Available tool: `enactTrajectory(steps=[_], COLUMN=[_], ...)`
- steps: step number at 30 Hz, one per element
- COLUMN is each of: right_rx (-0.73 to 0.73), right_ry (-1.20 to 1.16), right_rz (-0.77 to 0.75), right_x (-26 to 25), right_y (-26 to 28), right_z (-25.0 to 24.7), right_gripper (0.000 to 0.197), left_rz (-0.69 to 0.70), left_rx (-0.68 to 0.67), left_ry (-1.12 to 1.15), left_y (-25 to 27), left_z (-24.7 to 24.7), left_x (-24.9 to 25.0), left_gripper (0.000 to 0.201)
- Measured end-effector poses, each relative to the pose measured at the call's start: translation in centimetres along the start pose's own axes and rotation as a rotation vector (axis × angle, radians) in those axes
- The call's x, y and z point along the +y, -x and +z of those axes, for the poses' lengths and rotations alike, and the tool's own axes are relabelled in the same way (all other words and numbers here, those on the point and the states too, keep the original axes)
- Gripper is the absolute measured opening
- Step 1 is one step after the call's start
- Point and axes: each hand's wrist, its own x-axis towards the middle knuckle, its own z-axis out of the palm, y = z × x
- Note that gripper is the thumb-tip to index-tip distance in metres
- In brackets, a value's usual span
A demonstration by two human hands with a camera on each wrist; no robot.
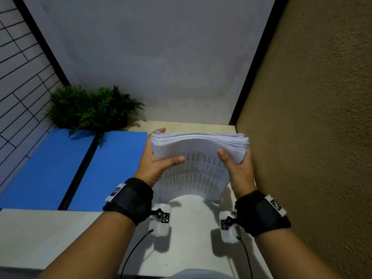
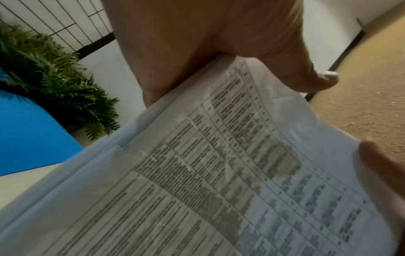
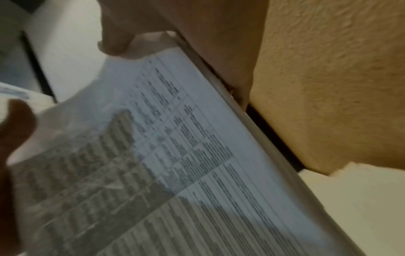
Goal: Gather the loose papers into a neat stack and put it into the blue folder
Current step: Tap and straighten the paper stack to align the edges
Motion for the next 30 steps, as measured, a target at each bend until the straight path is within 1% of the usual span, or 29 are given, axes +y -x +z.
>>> enactTrajectory(steps=[3, 4, 7, 8, 9, 11, 13, 14, 15, 16, 17, 18, 19, 20, 22, 25, 26, 28, 29, 30], right_rx=[-0.057, -0.044, 0.063, 0.080, 0.079, 0.079, 0.121, 0.139, 0.134, 0.111, 0.090, 0.079, 0.095, 0.131, 0.196, 0.172, 0.190, 0.240, 0.231, 0.200], right_ry=[0.101, 0.114, 0.083, 0.102, 0.144, 0.254, 0.323, 0.342, 0.372, 0.417, 0.464, 0.494, 0.508, 0.502, 0.488, 0.547, 0.550, 0.493, 0.480, 0.510], right_rz=[-0.089, -0.099, -0.076, -0.099, -0.152, -0.261, -0.306, -0.309, -0.328, -0.367, -0.407, -0.436, -0.433, -0.399, -0.342, -0.427, -0.420, -0.335, -0.320, -0.339], right_x=[-0.7, -0.7, -0.7, -0.7, -0.8, -0.7, -0.4, -0.4, -0.5, -0.6, -0.7, -0.6, -0.5, -0.5, -0.7, -0.9, -0.9, -1.1, -1.1, -1.1], right_y=[0.1, 0.0, -0.6, -0.6, -0.4, -0.2, -0.4, -0.5, -0.6, -0.6, -0.7, -0.8, -0.8, -1.0, -1.3, -1.5, -1.5, -1.6, -1.6, -1.5], right_z=[0.7, 0.8, 0.7, 0.8, 1.0, 1.3, 1.2, 1.2, 1.2, 1.2, 1.2, 1.2, 1.1, 1.1, 1.1, 1.3, 1.3, 1.5, 1.7, 1.9], right_gripper=[0.086, 0.086, 0.088, 0.087, 0.086, 0.089, 0.089, 0.081, 0.070, 0.057, 0.048, 0.045, 0.046, 0.047, 0.047, 0.042, 0.042, 0.045, 0.043, 0.041], left_rz=[0.036, 0.035, 0.056, 0.074, 0.090, 0.108, 0.124, 0.131, 0.140, 0.147, 0.151, 0.150, 0.144, 0.138, 0.119, 0.089, 0.075, 0.053, 0.045, 0.037], left_rx=[-0.011, -0.016, -0.027, -0.024, -0.017, 0.000, 0.009, 0.009, 0.009, 0.013, 0.020, 0.032, 0.043, 0.050, 0.055, 0.053, 0.049, 0.040, 0.040, 0.045], left_ry=[-0.002, 0.014, 0.025, 0.025, 0.032, 0.056, 0.057, 0.048, 0.041, 0.037, 0.035, 0.036, 0.039, 0.043, 0.036, 0.022, 0.015, 0.026, 0.029, 0.028], left_y=[0.1, 0.1, 0.1, 0.0, 0.0, -0.1, -0.2, -0.2, -0.1, -0.1, -0.2, -0.3, -0.3, -0.4, -0.5, -0.6, -0.7, -0.8, -0.8, -0.8], left_z=[0.2, 0.2, 0.2, 0.3, 0.4, 0.5, 0.6, 0.6, 0.7, 0.7, 0.7, 0.7, 0.7, 0.7, 0.6, 0.6, 0.7, 0.7, 0.8, 0.8], left_x=[0.1, 0.0, 0.0, 0.1, 0.2, 0.5, 0.8, 1.0, 1.2, 1.4, 1.4, 1.3, 1.2, 1.1, 0.8, 0.2, 0.0, -0.3, -0.3, -0.4], left_gripper=[0.122, 0.123, 0.123, 0.123, 0.123, 0.125, 0.128, 0.128, 0.128, 0.126, 0.123, 0.119, 0.113, 0.108, 0.110, 0.114, 0.111, 0.105, 0.104, 0.106])
